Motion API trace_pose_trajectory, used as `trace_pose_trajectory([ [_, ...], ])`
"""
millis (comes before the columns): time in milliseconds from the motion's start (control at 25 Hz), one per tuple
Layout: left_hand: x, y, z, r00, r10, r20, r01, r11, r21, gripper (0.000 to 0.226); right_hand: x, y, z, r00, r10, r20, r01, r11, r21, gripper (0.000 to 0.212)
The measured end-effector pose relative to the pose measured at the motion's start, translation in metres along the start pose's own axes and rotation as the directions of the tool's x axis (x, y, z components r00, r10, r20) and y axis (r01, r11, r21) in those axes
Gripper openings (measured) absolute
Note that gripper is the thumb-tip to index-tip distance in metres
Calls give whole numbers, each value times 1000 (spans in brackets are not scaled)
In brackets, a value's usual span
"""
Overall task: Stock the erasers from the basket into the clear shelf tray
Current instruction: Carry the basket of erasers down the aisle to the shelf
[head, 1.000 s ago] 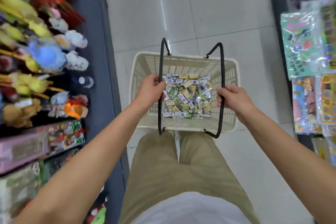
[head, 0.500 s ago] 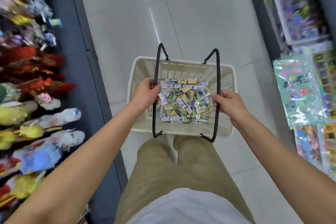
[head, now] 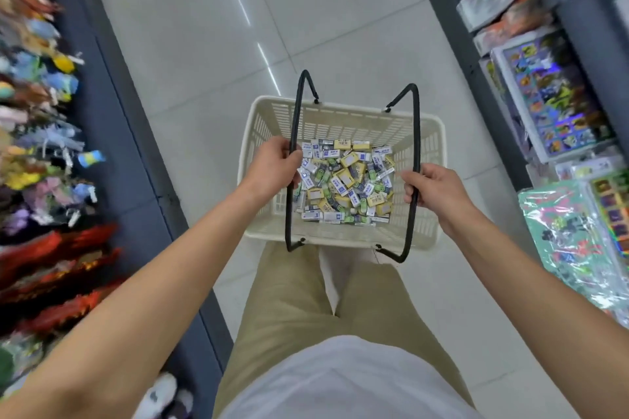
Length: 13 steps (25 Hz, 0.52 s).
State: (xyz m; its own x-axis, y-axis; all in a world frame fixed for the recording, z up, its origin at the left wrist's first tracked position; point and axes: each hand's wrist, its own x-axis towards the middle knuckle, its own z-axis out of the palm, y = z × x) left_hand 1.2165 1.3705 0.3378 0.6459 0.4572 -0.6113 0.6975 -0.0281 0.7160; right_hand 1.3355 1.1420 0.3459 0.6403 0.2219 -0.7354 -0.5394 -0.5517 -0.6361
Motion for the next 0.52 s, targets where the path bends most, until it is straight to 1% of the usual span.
trace_pose_trajectory([
  [200, 115, 75, -65, 999, 14, 49, -17, 998, 64, 17, 74, -105, 30, 996, 32, -83, -27, 998, 61, 18],
  [400, 219, 149, -111, 995, 53, 81, -61, 994, 96, 10, 156, -195, 47, 992, 41, -116, -31, 996, 86, 16],
  [520, 287, 192, -133, 993, 57, 103, -72, 986, 153, 12, 212, -249, 55, 991, 41, -127, -28, 994, 103, 15],
])
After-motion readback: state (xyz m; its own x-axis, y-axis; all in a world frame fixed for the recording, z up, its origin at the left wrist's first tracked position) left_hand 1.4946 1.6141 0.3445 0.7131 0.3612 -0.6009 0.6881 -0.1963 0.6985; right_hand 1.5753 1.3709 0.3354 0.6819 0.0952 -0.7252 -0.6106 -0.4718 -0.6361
